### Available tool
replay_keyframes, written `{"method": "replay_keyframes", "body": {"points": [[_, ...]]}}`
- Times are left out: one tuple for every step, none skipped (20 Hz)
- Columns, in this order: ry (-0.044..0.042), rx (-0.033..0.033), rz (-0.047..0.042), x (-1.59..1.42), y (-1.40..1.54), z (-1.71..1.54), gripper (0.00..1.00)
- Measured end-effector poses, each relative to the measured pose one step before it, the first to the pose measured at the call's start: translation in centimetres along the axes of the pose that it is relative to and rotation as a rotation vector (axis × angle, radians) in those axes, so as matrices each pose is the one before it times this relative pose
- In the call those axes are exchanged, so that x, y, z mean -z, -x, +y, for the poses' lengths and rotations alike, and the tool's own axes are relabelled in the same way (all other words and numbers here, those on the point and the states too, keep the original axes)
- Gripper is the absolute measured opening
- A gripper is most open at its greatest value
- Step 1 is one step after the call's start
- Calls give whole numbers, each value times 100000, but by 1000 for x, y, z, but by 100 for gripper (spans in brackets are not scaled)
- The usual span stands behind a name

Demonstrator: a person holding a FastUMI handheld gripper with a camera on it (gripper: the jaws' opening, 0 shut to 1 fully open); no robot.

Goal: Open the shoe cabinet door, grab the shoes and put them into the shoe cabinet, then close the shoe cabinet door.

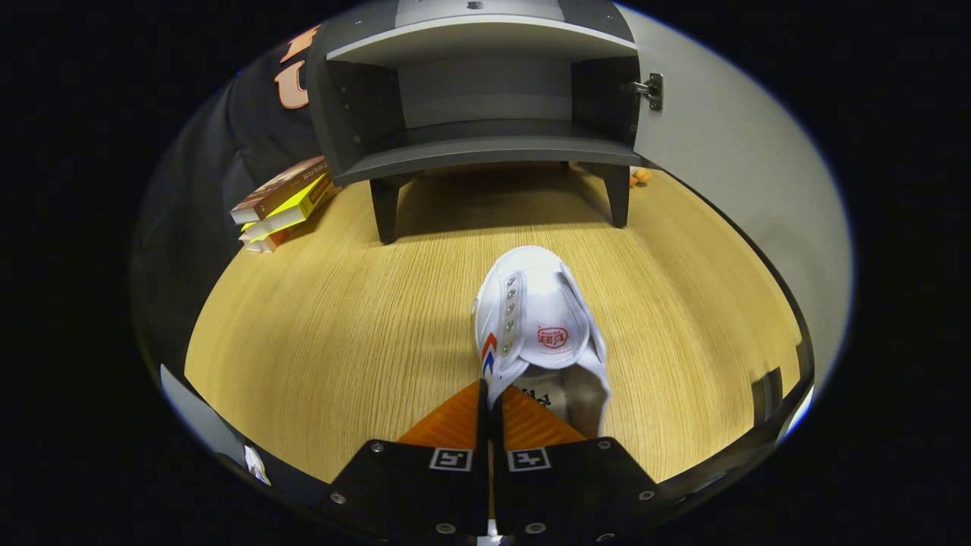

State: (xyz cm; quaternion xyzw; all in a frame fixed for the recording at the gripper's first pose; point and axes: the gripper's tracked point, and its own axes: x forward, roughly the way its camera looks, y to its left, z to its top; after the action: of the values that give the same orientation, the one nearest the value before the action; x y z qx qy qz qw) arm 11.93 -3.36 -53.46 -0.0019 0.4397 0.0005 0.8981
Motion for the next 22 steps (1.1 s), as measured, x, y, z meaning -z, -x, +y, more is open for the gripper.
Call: {"method": "replay_keyframes", "body": {"points": [[927, 123, 352, -74, 92, -65, 2], [515, -11, 412, -17, -84, 60, 1], [371, 147, 281, 14, 35, -37, 0], [235, -280, -243, -137, 60, 17, 0], [-34, -484, -305, -201, 37, 58, 0], [114, -12, -448, -45, 118, -68, 0], [303, 390, -411, -166, 128, -55, 0], [24, 1048, -753, -282, 159, -173, 0], [-309, 499, -1178, -504, 210, -159, 0], [-591, 424, -1405, -553, 206, -198, 0], [-143, 336, -1093, -438, 196, -151, 0], [124, 320, -962, -355, 273, -97, 0], [-100, -40, -977, -479, 199, -31, 0], [160, 70, -506, -233, 133, -17, 0], [-17, 76, -805, -369, 119, -95, 0], [-240, -144, -511, -297, 274, 32, 0], [-551, 156, -1136, -506, 282, -83, 0], [-280, -148, -1105, -452, 300, 36, 0], [64, 102, -1173, -528, 308, 92, 0], [632, 112, -903, -426, 341, 33, 0], [385, 96, -801, -530, 210, 13, 0], [-179, -177, -760, -562, 250, 82, 0]]}}
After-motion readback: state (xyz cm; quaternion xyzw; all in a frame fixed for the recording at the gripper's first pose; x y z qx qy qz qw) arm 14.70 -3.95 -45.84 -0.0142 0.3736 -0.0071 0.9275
